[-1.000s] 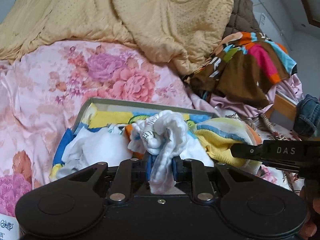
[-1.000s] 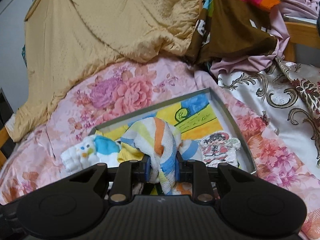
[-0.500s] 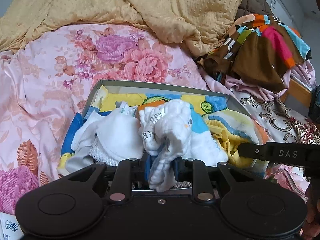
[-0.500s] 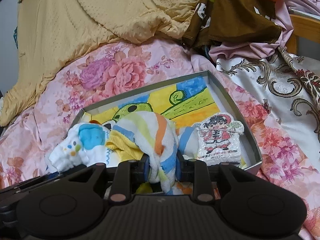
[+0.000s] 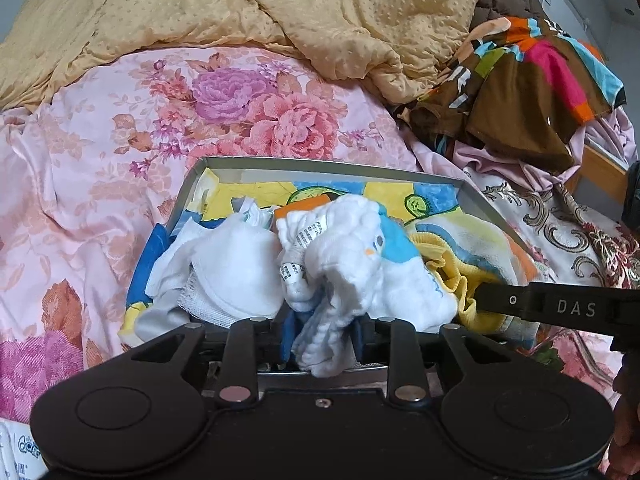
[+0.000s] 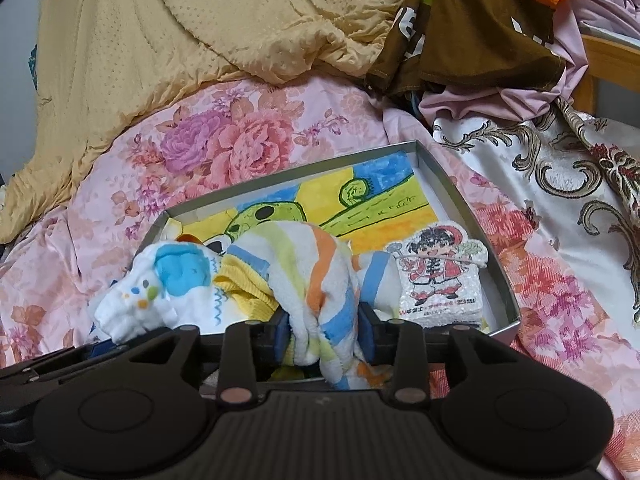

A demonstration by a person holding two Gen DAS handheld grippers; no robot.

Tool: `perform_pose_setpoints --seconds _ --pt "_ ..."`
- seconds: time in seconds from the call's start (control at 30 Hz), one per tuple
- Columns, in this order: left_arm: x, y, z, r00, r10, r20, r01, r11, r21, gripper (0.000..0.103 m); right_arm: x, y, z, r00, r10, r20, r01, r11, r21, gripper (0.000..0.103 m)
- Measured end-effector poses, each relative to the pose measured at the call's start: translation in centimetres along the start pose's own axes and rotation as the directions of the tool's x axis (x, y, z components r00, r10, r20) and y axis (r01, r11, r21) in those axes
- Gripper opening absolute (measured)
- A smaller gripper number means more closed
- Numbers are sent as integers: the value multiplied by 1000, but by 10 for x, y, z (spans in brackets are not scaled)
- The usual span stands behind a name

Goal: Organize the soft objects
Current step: 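Lower both items into the tray and open both grippers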

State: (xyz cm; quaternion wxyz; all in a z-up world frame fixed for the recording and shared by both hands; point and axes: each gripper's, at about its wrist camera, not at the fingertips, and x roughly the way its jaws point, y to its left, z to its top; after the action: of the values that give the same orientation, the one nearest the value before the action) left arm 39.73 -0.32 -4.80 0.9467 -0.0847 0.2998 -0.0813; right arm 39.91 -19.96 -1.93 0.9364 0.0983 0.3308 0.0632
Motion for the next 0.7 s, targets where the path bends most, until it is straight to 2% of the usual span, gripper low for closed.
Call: perform_pose_setpoints --seconds 0.2,0.37,0.57,0.7 --pt "-9 -3 1 1000 15 5 -15 1000 11 43 -6 3 1 1000 -3 9 3 1000 -9 53" --pt "-15 -4 2 1000 15 10 -15 1000 4 64 -15 5 1 1000 -8 25 8 1000 -18 70" --pt "-26 -7 0 1000 18 25 -18 1000 10 72 -28 3 1 998 -14 54 15 1000 -22 83" --pt "-39 -5 0 999 10 51 -10 1000 -14 76 -41 1 0 996 -13 84 15 999 -29 87"
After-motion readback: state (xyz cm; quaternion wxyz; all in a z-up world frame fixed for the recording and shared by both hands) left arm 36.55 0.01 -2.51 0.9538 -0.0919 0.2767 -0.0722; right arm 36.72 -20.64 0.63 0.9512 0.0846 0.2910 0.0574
